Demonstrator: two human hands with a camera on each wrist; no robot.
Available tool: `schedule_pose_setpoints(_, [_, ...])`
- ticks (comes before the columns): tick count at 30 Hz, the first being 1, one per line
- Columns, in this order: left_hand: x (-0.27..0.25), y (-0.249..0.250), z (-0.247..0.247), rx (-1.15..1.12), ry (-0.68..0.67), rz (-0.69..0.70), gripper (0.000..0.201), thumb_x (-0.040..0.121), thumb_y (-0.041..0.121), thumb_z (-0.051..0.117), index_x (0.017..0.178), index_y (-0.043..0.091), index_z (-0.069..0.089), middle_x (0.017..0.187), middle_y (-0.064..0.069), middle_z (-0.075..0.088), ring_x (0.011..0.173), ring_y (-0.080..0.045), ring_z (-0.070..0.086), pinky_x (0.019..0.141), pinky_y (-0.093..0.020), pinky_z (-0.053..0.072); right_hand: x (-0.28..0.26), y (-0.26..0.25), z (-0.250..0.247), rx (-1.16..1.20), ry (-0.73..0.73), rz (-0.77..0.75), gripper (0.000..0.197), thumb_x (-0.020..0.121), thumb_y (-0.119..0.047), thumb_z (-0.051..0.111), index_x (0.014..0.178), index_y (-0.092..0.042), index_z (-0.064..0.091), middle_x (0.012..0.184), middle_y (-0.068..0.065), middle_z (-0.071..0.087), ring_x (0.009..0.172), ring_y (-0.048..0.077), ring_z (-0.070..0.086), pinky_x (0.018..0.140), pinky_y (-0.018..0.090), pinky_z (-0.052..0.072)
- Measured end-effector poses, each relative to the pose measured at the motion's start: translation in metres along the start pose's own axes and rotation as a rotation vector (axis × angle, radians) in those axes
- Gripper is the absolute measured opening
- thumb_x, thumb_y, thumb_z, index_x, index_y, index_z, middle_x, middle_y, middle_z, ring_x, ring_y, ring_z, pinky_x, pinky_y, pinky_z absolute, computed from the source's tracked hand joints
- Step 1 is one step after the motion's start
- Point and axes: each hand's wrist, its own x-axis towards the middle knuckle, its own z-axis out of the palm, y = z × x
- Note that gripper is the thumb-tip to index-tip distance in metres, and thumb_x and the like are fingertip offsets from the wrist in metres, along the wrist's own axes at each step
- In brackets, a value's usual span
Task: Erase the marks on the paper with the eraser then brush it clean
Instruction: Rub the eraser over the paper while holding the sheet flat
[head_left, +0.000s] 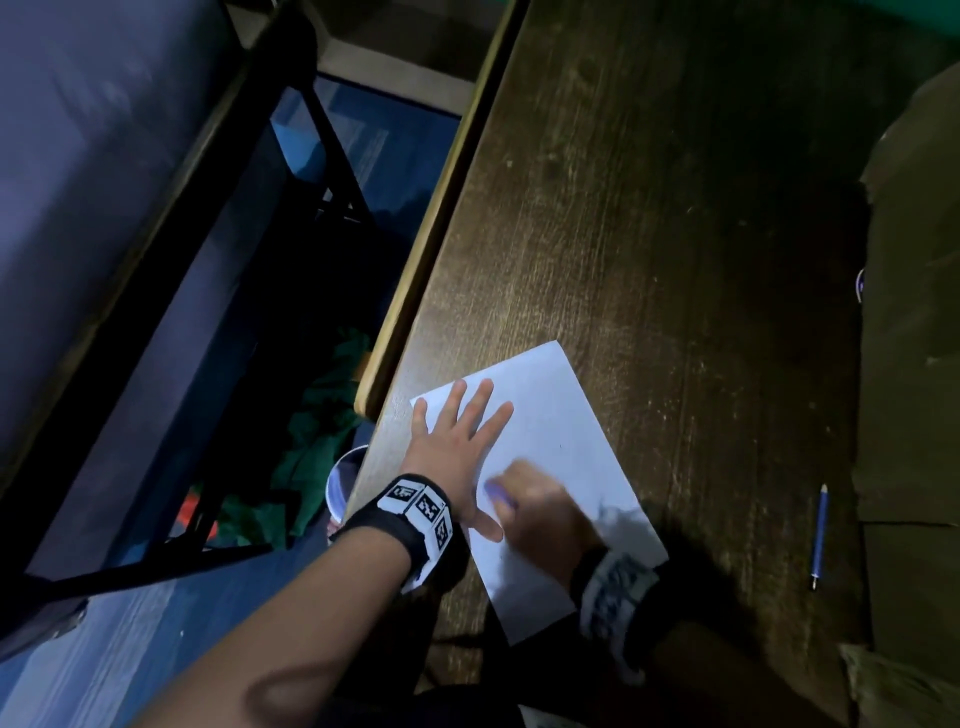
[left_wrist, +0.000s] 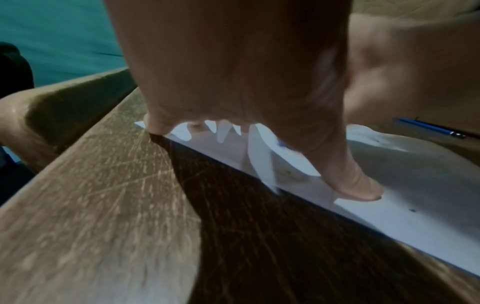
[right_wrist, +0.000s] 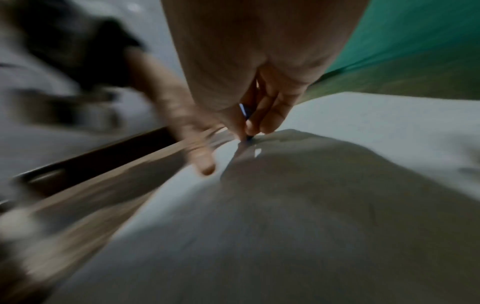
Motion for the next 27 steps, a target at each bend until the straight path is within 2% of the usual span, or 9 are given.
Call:
schedule_pose_setpoints(1, [0.000, 0.001, -0.001, 0.008, 0.000, -0.004, 0.156, 0.049, 0.091, 0.070, 0.156, 0.030, -0.027, 0.160, -0.005, -0.040, 0.148, -0.036, -0.033, 0.116, -0.071, -0.004, -0.004, -0.002, -0.004, -0.014, -0.109, -0.048, 0.026, 0.095, -0.014, 0.052, 0.073, -0.007, 0.066, 0.071, 0.008, 0.059, 0.067, 0.024, 0.057, 0.060, 0.036, 0.051])
schedule_pose_setpoints(3, [0.001, 0.001, -0.001, 0.013, -0.007, -0.006, 0.159, 0.047, 0.093, 0.069, 0.155, 0.029, -0.028, 0.159, -0.005, -0.042, 0.148, -0.036, -0.034, 0.116, -0.071, -0.004, 0.022, 0.019, -0.015, 0.007, -0.157, 0.079, 0.016, 0.093, -0.013, 0.056, 0.084, -0.007, 0.068, 0.082, 0.009, 0.062, 0.076, 0.026, 0.059, 0.070, 0.041, 0.053])
schedule_pose_setpoints(5, [0.002, 0.001, 0.001, 0.013, -0.016, -0.003, 0.160, 0.046, 0.093, 0.069, 0.155, 0.029, -0.030, 0.158, -0.005, -0.044, 0.147, -0.036, -0.036, 0.116, -0.071, -0.005, 0.050, 0.050, -0.023, 0.006, 0.076, 0.280, 0.015, 0.095, -0.016, 0.057, 0.094, -0.008, 0.070, 0.089, 0.006, 0.062, 0.080, 0.023, 0.062, 0.078, 0.040, 0.053])
schedule_pose_setpoints(7, [0.002, 0.001, 0.000, 0.015, -0.024, -0.003, 0.160, 0.046, 0.093, 0.069, 0.154, 0.029, -0.031, 0.158, -0.005, -0.044, 0.146, -0.036, -0.036, 0.116, -0.071, -0.005, 0.052, 0.056, -0.019, 0.028, 0.220, 0.313, 0.012, 0.093, -0.011, 0.060, 0.096, -0.007, 0.071, 0.089, 0.006, 0.064, 0.080, 0.021, 0.063, 0.078, 0.038, 0.054])
schedule_pose_setpoints(11, [-0.001, 0.004, -0.002, 0.025, -0.020, -0.016, 0.160, 0.048, 0.091, 0.072, 0.155, 0.028, -0.030, 0.159, -0.007, -0.042, 0.147, -0.037, -0.035, 0.116, -0.072, -0.002, -0.008, 0.008, -0.001, -0.041, -0.044, 0.012, 0.005, 0.084, -0.004, 0.063, 0.083, -0.006, 0.068, 0.075, 0.009, 0.059, 0.067, 0.027, 0.058, 0.061, 0.038, 0.052])
schedule_pose_setpoints(13, [0.001, 0.005, -0.005, 0.030, -0.019, -0.021, 0.161, 0.047, 0.090, 0.073, 0.154, 0.028, -0.030, 0.159, -0.007, -0.041, 0.147, -0.038, -0.034, 0.115, -0.073, -0.002, 0.009, 0.022, -0.013, 0.015, -0.105, 0.074, 0.007, 0.089, -0.009, 0.061, 0.087, -0.008, 0.068, 0.080, 0.008, 0.060, 0.072, 0.027, 0.060, 0.064, 0.038, 0.053])
schedule_pose_setpoints(17, [0.001, 0.006, -0.006, 0.033, -0.045, -0.016, 0.163, 0.044, 0.090, 0.073, 0.154, 0.028, -0.031, 0.159, -0.008, -0.041, 0.147, -0.039, -0.035, 0.115, -0.074, -0.001, 0.052, 0.052, -0.021, 0.036, 0.183, 0.360, 0.012, 0.092, -0.014, 0.058, 0.095, -0.011, 0.070, 0.091, 0.003, 0.061, 0.079, 0.019, 0.061, 0.075, 0.032, 0.052])
schedule_pose_setpoints(22, [0.000, 0.007, -0.008, 0.062, -0.036, -0.020, 0.162, 0.048, 0.091, 0.072, 0.155, 0.025, -0.030, 0.160, -0.010, -0.040, 0.147, -0.041, -0.034, 0.115, -0.074, -0.001, 0.007, 0.019, -0.010, 0.050, -0.097, 0.257, 0.015, 0.091, -0.022, 0.057, 0.090, -0.012, 0.068, 0.087, 0.006, 0.061, 0.078, 0.021, 0.059, 0.077, 0.037, 0.051])
schedule_pose_setpoints(27, [0.002, 0.005, -0.009, -0.081, 0.059, 0.081, 0.147, 0.060, 0.088, 0.068, 0.161, 0.018, -0.012, 0.167, -0.004, -0.025, 0.153, -0.023, -0.025, 0.123, -0.055, -0.005, 0.039, 0.053, -0.025, 0.118, 0.197, 0.449, 0.019, 0.088, -0.019, 0.068, 0.106, -0.013, 0.071, 0.096, 0.000, 0.068, 0.086, 0.013, 0.063, 0.084, 0.025, 0.051])
